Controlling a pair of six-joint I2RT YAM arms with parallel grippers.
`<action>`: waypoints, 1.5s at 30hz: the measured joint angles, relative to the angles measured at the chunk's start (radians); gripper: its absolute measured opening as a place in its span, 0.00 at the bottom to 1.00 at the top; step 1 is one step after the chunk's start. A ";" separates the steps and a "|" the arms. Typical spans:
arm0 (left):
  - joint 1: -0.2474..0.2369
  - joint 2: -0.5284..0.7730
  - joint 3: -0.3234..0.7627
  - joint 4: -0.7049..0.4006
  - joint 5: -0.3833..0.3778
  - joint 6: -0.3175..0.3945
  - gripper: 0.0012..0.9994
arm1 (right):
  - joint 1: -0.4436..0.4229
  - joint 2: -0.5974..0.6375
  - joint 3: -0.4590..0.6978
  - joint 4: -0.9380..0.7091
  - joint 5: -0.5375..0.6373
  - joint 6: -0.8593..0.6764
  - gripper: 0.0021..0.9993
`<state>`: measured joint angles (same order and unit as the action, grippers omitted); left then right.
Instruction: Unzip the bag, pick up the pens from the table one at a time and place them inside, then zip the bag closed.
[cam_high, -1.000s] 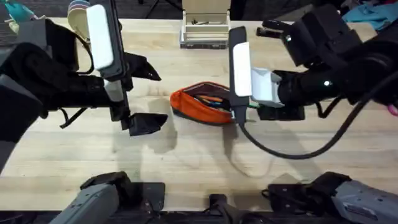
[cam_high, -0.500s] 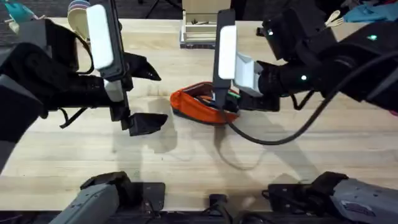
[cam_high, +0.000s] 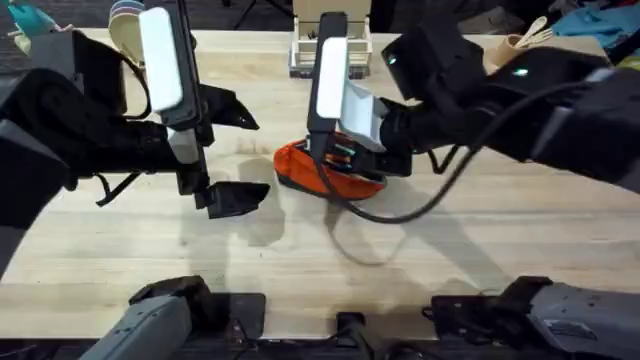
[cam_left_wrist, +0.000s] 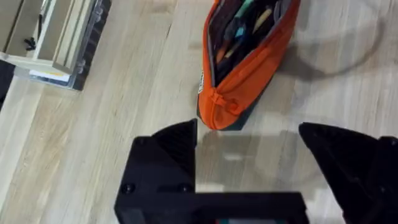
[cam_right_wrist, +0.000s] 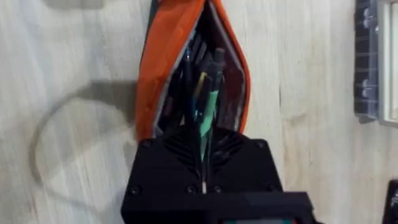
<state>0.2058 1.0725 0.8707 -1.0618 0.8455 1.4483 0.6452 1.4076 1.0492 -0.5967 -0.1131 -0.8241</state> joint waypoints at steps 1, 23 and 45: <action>0.000 0.000 0.000 0.000 0.000 0.000 0.99 | 0.000 0.014 0.000 0.010 0.000 0.004 0.03; 0.000 0.000 0.000 0.000 0.000 0.000 0.99 | 0.000 0.175 0.001 0.070 -0.005 0.024 1.00; 0.021 0.185 0.000 0.041 -0.003 0.074 0.99 | 0.000 -0.071 0.001 0.059 -0.004 0.393 1.00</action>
<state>0.2270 1.2579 0.8707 -1.0206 0.8421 1.5222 0.6452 1.3365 1.0500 -0.5378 -0.1173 -0.4306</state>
